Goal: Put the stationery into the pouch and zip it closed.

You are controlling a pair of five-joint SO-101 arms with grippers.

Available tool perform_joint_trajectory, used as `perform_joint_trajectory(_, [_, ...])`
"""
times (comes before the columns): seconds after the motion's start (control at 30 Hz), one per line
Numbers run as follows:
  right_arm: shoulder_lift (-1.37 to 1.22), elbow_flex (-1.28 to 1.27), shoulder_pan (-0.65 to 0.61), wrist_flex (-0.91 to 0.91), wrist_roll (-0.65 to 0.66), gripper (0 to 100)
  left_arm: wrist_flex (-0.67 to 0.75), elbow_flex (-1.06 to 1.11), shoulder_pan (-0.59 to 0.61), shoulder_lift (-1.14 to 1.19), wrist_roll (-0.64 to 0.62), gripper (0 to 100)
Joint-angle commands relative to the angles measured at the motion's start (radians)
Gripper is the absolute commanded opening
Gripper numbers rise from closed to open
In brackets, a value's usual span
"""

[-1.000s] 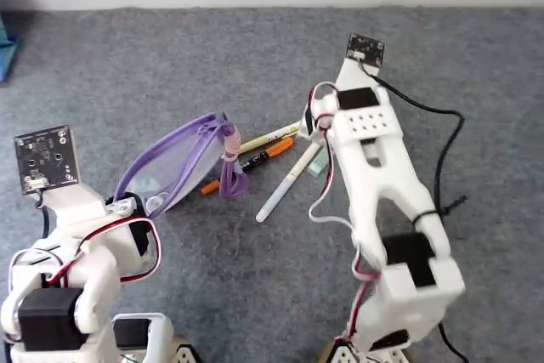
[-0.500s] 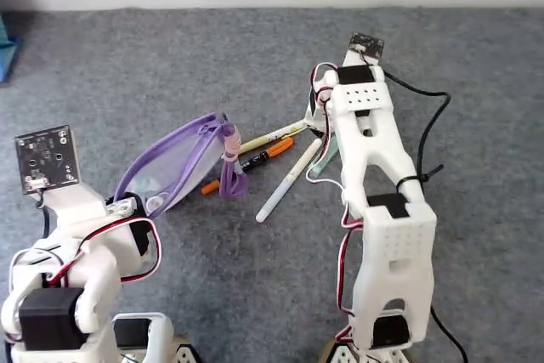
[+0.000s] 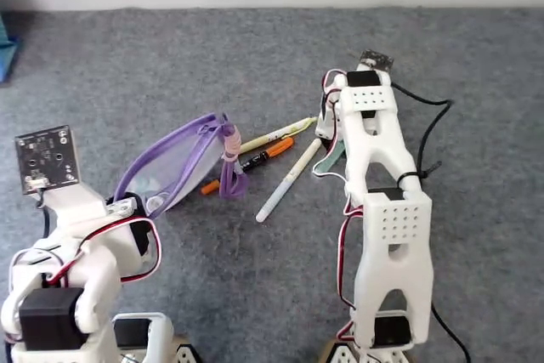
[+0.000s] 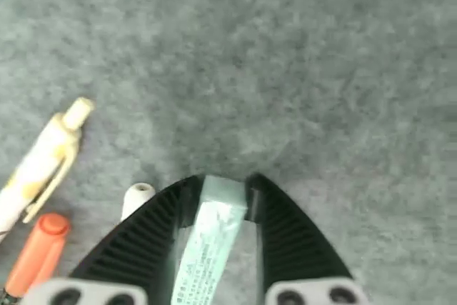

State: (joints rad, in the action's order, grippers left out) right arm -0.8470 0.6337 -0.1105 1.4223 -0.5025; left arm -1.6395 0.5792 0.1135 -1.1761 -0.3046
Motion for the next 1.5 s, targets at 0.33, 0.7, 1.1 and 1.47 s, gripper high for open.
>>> perform_joint_trajectory(0.33, [0.298,0.123,-0.013,0.377,0.054,0.9,0.028,-0.002,0.006,0.008,-0.012,1])
perform_joint_trajectory(0.7, [0.782,-0.017,-0.171,0.375,0.193,0.8,0.029,-0.002,0.006,0.009,-0.012,1])
perform_joint_trajectory(1.1, [1.302,-0.376,-0.475,0.367,0.189,0.8,0.029,-0.002,0.006,0.006,-0.012,1])
perform_joint_trajectory(1.47, [1.500,-0.387,-0.773,0.073,0.249,0.8,0.029,-0.002,0.006,0.006,-0.012,1])
